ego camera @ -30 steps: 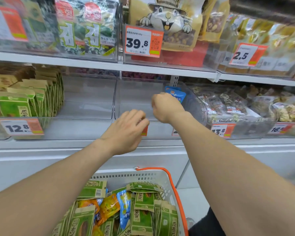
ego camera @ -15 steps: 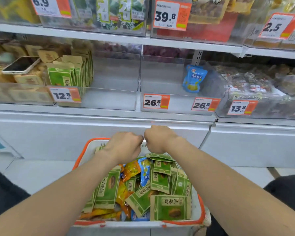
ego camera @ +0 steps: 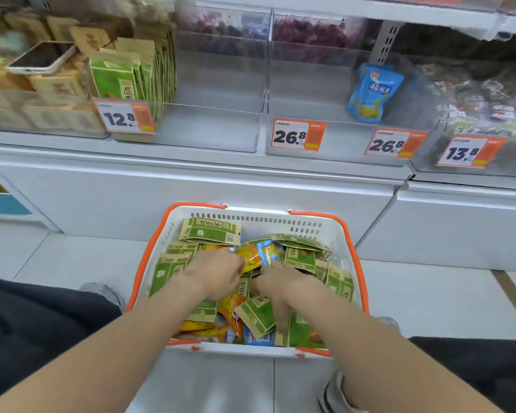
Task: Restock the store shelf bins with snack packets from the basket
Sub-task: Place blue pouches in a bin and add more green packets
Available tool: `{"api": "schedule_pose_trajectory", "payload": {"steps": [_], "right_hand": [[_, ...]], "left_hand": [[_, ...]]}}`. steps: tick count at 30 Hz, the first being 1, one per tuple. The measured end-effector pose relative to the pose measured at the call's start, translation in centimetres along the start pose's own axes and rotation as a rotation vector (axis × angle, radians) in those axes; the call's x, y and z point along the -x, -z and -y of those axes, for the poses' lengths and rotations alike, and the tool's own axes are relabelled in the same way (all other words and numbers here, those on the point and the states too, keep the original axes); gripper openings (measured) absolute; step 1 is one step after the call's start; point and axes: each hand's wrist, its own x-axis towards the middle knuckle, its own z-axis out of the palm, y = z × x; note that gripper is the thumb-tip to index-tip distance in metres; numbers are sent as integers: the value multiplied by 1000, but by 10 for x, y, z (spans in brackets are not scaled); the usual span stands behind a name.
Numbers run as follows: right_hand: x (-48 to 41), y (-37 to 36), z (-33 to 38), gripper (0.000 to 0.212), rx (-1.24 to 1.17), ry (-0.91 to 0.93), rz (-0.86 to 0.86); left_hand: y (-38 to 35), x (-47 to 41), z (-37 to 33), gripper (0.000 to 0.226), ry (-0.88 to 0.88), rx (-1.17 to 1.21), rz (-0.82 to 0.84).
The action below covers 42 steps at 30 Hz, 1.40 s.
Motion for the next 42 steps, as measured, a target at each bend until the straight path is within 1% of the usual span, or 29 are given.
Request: {"api": "schedule_pose_trajectory", "payload": {"steps": [1, 2, 4, 7, 9, 11, 12, 13, 14, 15, 16, 18, 20, 25, 27, 29, 30, 33, 35, 37, 38, 40, 42], "right_hand": [[-3, -4, -1, 99, 8, 21, -58], [-5, -6, -3, 96, -34, 32, -98], [-8, -5, -9, 94, -215, 22, -164], [-9, 7, -14, 88, -516, -7, -318], [-7, 18, -13, 84, -683, -4, -392], [-1, 31, -9, 70, -813, 6, -459], [2, 36, -8, 62, -883, 4, -502], [5, 42, -6, 54, -947, -2, -560], [6, 47, -5, 47, -1003, -17, -626], [7, 52, -5, 43, -1056, -40, -695], [7, 56, -4, 41, -1110, -67, -756], [6, 64, -3, 44, -1194, -113, -859], [4, 69, -3, 49, -1238, -116, -925], [2, 75, -9, 75, -1237, 44, -916], [1, 82, -10, 82, -1226, 89, -931], [3, 92, -7, 84, -1281, 135, -959], [4, 99, -5, 85, -1310, 155, -971], [10, 119, 2, 78, -1299, 174, -1032], [13, 132, 5, 64, -1218, 151, -1095], [16, 144, 7, 54, -1146, 126, -1147], [18, 151, 7, 53, -1127, 123, -1170], [21, 165, 8, 60, -1096, 130, -1213], [24, 180, 8, 69, -1072, 151, -1238]], "left_hand": [[-4, 0, 3, 23, 16, 38, 5], [-7, 0, 5, 23, 40, 86, 9], [-7, -1, 10, 23, 89, 189, -12], [5, -2, 14, 21, 151, 360, -86], [17, -3, 17, 34, 199, 503, -133], [33, -2, 20, 51, 251, 676, -156], [41, -3, 21, 54, 268, 778, -158], [47, -4, 21, 49, 275, 883, -158], [54, -5, 20, 39, 276, 970, -164], [59, -6, 18, 31, 284, 1039, -172], [62, -8, 17, 28, 298, 1120, -182], [66, -10, 14, 35, 353, 1312, -196], [68, -12, 12, 39, 406, 1419, -242], [74, -15, 19, 36, 467, 1569, -393], [81, -15, 23, 34, 489, 1560, -498], [87, -16, 26, 33, 494, 1530, -590], [92, -15, 29, 37, 503, 1481, -630], [104, -17, 44, 63, 500, 1218, -701], [120, -17, 48, 66, 444, 1038, -731], [142, -15, 48, 55, 336, 900, -737], [152, -15, 50, 44, 281, 865, -731], [171, -16, 58, 23, 186, 837, -711], [191, -19, 69, 21, 147, 821, -711]]}}
